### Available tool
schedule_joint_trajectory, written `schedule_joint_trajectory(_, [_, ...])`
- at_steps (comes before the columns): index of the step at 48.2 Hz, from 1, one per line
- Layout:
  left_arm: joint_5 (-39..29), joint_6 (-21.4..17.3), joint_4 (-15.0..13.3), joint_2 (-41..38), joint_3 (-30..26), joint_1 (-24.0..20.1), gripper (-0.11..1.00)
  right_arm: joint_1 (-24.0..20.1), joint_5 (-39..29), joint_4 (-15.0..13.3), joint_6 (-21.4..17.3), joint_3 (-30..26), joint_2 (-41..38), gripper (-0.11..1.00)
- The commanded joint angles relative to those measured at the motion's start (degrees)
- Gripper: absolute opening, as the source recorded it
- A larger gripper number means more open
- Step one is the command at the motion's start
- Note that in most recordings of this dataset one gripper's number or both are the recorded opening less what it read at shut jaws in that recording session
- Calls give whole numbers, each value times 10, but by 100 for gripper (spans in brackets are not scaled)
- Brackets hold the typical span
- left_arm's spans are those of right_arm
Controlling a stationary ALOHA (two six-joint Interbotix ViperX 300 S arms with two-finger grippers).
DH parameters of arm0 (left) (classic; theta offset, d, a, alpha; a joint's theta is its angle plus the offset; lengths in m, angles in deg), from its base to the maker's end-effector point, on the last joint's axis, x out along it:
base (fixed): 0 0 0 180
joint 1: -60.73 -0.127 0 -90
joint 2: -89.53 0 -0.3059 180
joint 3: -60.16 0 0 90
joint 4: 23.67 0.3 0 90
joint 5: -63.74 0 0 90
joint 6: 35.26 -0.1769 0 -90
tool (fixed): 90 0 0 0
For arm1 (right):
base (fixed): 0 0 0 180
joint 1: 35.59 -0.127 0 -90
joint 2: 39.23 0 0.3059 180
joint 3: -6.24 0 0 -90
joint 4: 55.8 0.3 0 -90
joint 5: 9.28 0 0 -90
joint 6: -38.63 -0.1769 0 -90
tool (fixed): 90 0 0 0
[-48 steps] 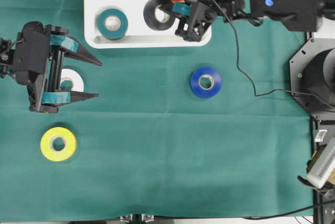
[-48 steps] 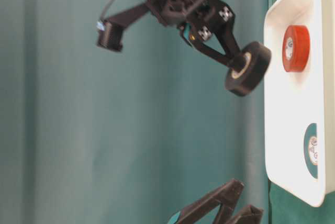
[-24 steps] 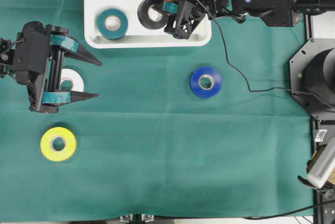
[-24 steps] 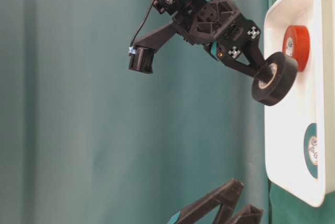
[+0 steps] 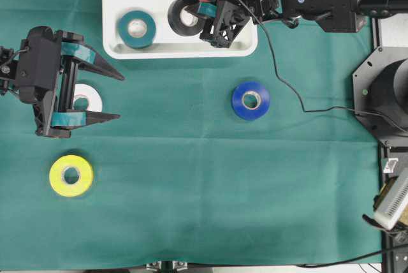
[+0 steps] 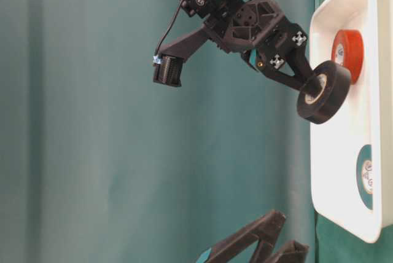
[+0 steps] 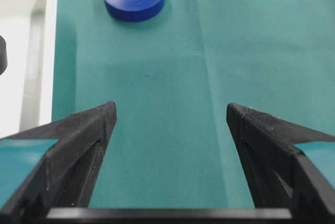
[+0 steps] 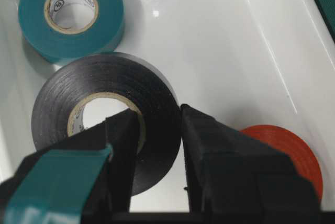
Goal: Put the tape alternately from left to right into the white case.
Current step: 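Release the black roll in the tray and withdraw the right gripper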
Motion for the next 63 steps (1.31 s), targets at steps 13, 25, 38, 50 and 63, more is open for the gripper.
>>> schedule_joint_trajectory(13, [1,0,-2,4,-13,2,81,2,3,-1,1,-13,18,71])
schedule_joint_trajectory(25, [1,0,-2,4,-14,1,81,2,5,-1,0,-13,18,71])
schedule_joint_trajectory(38, [1,0,-2,4,-13,1,81,1,6,-1,-1,-8,18,71])
schedule_joint_trajectory(50, [1,0,-2,4,-12,2,81,-21,11,-1,-1,9,48,71])
schedule_joint_trajectory(63, [1,0,-2,4,-12,2,81,-69,58,-1,-2,45,102,71])
